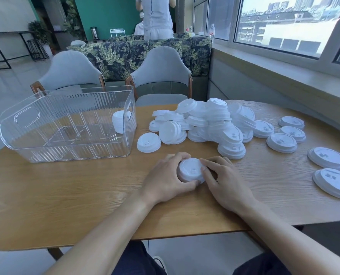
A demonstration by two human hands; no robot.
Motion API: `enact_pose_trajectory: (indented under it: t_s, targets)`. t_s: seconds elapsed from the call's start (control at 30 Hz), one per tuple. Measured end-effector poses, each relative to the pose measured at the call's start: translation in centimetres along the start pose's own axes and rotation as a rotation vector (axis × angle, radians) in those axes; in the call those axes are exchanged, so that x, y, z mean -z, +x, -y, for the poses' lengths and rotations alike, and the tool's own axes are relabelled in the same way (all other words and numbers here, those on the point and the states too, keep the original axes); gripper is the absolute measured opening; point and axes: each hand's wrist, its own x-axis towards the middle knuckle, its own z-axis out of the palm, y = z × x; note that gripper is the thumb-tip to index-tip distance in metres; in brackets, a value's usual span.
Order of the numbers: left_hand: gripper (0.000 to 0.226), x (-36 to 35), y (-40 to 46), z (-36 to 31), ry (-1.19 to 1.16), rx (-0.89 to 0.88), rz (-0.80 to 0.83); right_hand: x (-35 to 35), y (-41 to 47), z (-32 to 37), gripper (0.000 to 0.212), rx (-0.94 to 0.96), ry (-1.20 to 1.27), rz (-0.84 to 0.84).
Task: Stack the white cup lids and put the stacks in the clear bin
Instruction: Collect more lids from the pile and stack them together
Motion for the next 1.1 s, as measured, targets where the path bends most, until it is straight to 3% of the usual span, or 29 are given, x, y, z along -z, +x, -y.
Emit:
enact_pose_trajectory:
  t_s: [0.4, 0.7, 0.9, 1.1]
  targets:
    - [0.066, 0.3, -0.8, -1.0, 0.082, -0.083, -0.019, 0.1, -0.1, 0.1, 0.037, 0.002, -0.03, -0.001]
    - [0.087, -0.1, -1.0, -0.6, 0.113, -0.104, -0.078, 0.1, -0.1, 0.2, 0.03, 0.033, -0.032, -0.023]
    - [0.077, -0.4, -1.4, -0.4, 0.062, -0.063, -0.173, 0.1, -0.2, 0.1, 0.027, 0.045, -0.028, -0.032]
    - [0.063, 1.0, -2.4, 0.5, -0.152, 0.022, -0.224, 0.0, -0.3, 0.1, 0.026, 0.052, -0.047, -0.016]
